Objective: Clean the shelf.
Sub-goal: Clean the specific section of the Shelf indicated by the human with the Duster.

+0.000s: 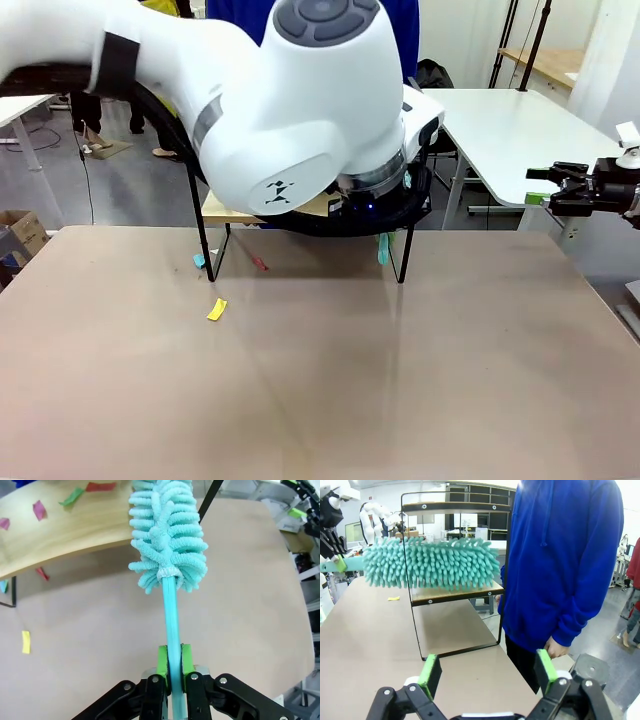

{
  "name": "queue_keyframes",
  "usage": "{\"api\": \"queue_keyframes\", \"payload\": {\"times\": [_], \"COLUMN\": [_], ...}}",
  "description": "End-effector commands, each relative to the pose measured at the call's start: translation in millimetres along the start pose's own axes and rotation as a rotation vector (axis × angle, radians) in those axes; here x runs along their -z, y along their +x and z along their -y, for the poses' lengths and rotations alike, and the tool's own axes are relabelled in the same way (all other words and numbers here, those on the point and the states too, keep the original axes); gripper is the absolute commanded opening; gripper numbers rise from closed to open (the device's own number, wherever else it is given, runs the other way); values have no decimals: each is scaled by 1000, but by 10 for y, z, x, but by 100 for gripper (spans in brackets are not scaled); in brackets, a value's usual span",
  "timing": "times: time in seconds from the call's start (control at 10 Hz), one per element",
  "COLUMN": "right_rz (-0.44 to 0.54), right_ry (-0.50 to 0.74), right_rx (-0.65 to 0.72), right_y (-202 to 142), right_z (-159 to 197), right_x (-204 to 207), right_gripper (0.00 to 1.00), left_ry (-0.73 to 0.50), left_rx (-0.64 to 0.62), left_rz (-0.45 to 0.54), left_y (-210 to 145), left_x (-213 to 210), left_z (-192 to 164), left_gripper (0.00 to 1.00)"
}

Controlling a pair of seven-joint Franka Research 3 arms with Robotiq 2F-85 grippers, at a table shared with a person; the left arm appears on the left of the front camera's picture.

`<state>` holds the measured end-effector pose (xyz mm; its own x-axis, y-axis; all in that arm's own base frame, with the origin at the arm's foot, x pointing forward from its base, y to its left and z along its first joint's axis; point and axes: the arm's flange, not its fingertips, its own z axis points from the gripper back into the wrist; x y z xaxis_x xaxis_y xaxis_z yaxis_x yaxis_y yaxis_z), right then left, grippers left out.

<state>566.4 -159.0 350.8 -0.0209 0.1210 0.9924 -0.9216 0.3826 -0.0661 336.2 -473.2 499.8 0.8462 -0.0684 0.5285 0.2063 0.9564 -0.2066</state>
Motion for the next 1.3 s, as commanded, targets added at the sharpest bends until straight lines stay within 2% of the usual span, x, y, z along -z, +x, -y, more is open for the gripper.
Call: {"api": "queue_keyframes", "payload": {"times": [0.0, 0.3, 0.4, 0.6, 0.8, 1.2], "right_rz": [-7, -7, -7, -7, -7, -7], "right_ry": [-1, -1, -1, -1, -1, -1], "right_rx": [15, 15, 15, 15, 15, 15], "right_y": [46, 46, 46, 46, 46, 46], "right_z": [-3, -3, -3, -3, -3, -3], "right_x": [4, 4, 4, 4, 4, 4], "right_gripper": [100, 100, 100, 100, 100, 100], "left_ry": [24, 83, 28, 48, 76, 199], "left_rx": [-43, -93, -35, -47, -40, -81], "left_rz": [6, -68, -38, -53, -90, -113], "left_y": [85, 103, 62, 78, 214, 150], "left_x": [158, 302, 255, 302, 238, 229], "left_z": [85, 7, -84, -101, -360, -970], "left_gripper": [13, 13, 13, 13, 13, 13]}}
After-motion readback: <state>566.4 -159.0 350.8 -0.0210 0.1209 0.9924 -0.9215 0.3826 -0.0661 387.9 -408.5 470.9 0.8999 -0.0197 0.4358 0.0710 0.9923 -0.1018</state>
